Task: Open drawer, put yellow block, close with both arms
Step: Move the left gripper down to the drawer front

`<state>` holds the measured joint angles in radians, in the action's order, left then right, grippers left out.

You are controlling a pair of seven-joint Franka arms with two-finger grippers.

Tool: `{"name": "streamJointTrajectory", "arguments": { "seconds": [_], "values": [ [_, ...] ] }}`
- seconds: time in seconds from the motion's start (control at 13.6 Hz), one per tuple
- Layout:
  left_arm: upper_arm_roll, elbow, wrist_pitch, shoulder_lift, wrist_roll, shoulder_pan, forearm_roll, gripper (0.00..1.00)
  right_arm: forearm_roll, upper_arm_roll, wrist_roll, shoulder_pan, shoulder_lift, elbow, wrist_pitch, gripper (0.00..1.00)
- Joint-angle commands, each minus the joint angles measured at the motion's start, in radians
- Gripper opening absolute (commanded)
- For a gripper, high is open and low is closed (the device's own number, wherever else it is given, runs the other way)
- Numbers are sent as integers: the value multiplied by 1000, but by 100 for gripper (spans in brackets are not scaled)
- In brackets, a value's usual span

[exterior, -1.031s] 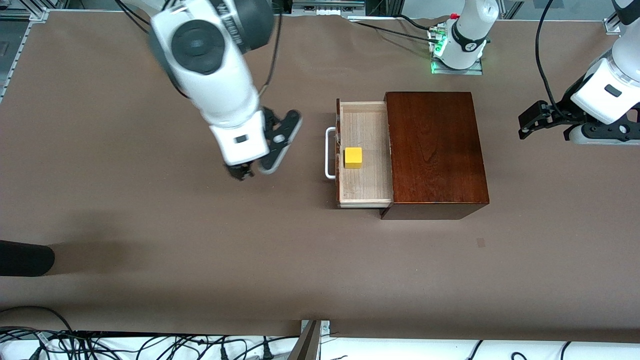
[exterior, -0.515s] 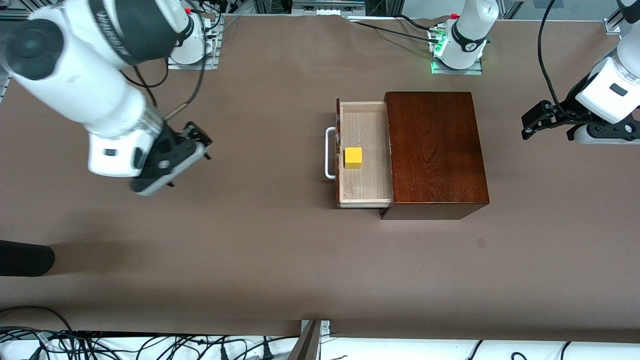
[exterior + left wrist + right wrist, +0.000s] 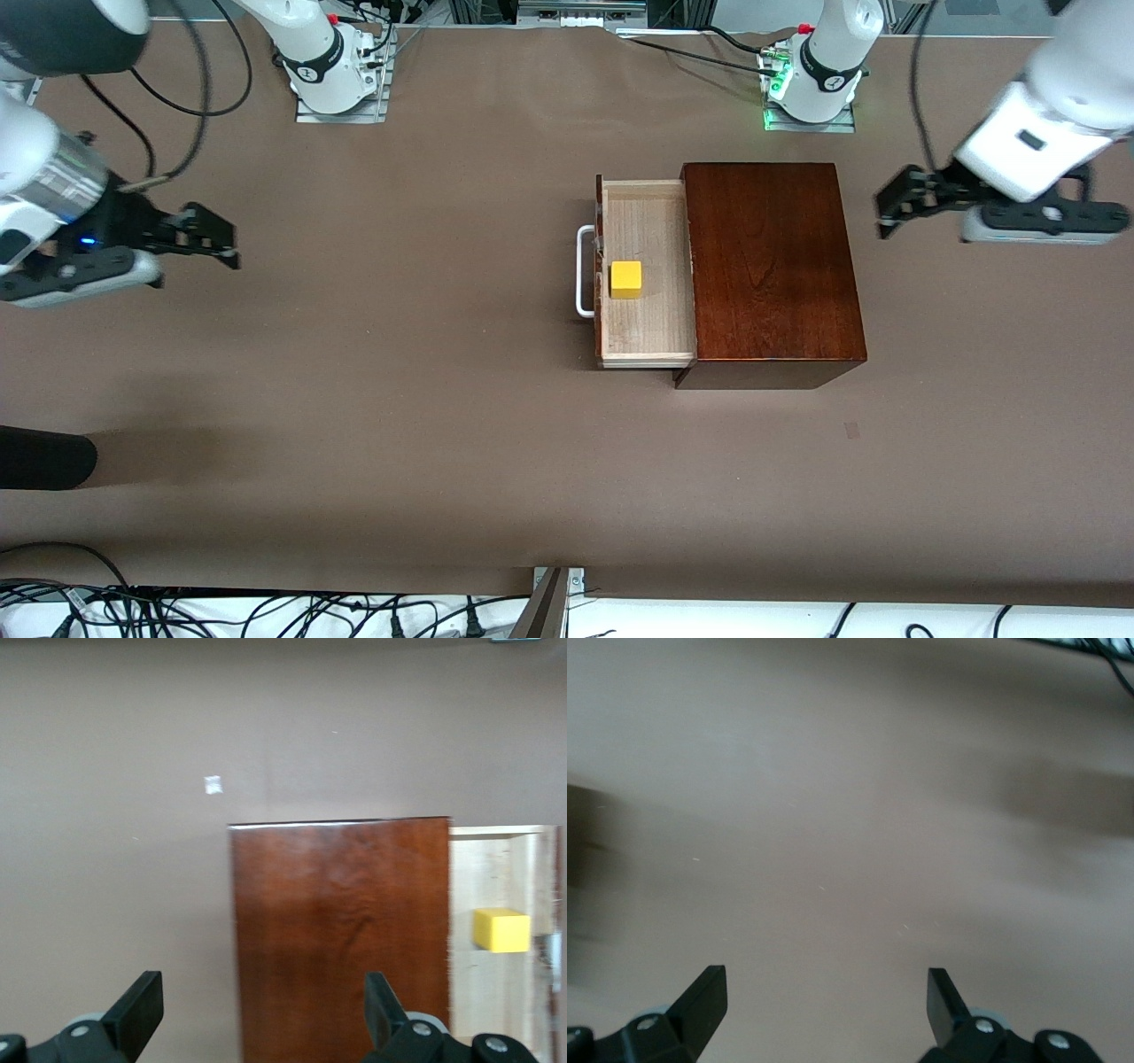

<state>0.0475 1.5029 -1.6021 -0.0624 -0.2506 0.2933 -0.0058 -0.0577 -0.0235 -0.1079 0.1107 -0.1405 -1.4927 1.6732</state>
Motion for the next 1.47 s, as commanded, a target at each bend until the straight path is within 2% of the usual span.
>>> {"name": "streamJointTrajectory", "arguments": {
  "seconds": [0.0, 0.22, 0.44, 0.66, 0.88, 1.25, 1.4],
  "values": [
    [-66, -64, 33, -53, -151, 21, -37, 100, 19, -54, 28, -9, 82, -107, 5, 100],
    [-158, -75, 31, -86, -358, 52, -39, 100, 35, -102, 30, -14, 102, -112, -52, 100],
    [-212, -122, 31, -161, -571, 110, -39, 100, 55, -108, 30, -14, 107, -118, -55, 100],
    [-212, -179, 24, -247, -787, 237, -40, 100, 67, -111, 28, -14, 95, -112, -56, 100],
    [-212, -286, 22, -370, -987, 326, -42, 100, 67, -112, 25, -14, 72, -109, -55, 100],
    [-202, -351, -148, -537, -1280, 446, -40, 100, 65, -112, 25, -16, 67, -109, -56, 100],
    [-201, -406, -179, -611, -1361, 464, -40, 100, 64, -112, 28, -16, 67, -109, -56, 100]
  ]
}}
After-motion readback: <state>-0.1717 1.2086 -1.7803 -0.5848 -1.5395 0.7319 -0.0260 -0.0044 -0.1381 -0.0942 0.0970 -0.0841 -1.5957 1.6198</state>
